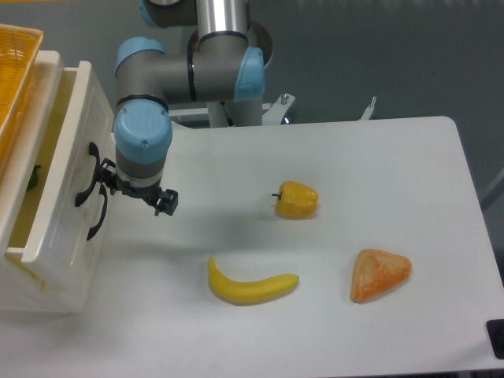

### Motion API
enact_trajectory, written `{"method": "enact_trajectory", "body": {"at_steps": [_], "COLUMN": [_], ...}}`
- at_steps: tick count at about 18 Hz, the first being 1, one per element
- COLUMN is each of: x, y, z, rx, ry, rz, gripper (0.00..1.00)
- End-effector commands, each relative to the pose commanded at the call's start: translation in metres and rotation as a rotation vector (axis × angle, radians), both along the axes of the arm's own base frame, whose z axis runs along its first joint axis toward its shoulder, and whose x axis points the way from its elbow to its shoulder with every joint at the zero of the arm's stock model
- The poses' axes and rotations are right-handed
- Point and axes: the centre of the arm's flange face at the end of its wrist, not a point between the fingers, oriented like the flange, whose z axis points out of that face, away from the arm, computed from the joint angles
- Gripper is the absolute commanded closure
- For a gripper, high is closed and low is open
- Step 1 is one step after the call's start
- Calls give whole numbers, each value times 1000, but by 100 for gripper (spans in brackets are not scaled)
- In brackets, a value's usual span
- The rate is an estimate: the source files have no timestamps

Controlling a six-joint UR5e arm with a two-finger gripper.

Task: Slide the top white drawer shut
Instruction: 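Keep pushing the drawer front until the drawer is shut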

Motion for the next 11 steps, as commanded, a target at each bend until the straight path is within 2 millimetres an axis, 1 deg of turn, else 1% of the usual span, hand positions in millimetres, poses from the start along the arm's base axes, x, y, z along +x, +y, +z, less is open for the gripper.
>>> {"method": "enact_trajectory", "body": {"at_steps": [11], "x": [12], "y": [4], "z": [2], "rx": [1], "ry": [1], "rz": [-8], "gripper": [0]}}
